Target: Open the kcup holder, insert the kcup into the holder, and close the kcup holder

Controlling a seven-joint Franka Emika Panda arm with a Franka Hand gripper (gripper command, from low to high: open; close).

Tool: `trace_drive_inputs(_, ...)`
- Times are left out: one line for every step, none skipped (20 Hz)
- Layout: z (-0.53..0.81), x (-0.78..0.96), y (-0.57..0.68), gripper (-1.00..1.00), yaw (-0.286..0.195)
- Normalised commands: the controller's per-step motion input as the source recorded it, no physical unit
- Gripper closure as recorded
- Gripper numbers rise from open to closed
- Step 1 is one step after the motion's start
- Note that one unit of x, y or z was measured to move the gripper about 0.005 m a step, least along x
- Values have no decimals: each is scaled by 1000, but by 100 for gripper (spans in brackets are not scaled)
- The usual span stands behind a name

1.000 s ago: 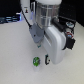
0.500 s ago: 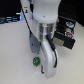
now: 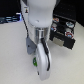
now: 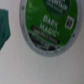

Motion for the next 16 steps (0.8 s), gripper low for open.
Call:
trace_drive_inputs(-80, 3, -117, -100, 0)
trace_drive_inputs(-6, 23, -83, -100, 0)
trace_drive_inputs(0, 46, -37, -100, -2)
trace_drive_inputs(0, 63, 0, 100, -10)
trace_drive_inputs(0, 89, 0, 100, -12)
trace_drive_inputs(74, 89, 37, 100, -12)
trace_drive_inputs(366, 0, 151, 100, 0)
trace_drive_inputs(440, 14, 220, 100, -4)
trace_drive_inputs(609, 20, 274, 100, -3)
trace_drive_inputs(694, 20, 320, 100, -10)
trace_drive_inputs(829, 29, 349, 100, -3)
trace_drive_inputs(811, 31, 423, 100, 0)
trace_drive_inputs(869, 0, 437, 100, 0)
trace_drive_inputs(851, 0, 454, 100, 7)
trace_drive_inputs(809, 0, 471, 100, 43)
trace_drive_inputs(760, 0, 494, 100, 68)
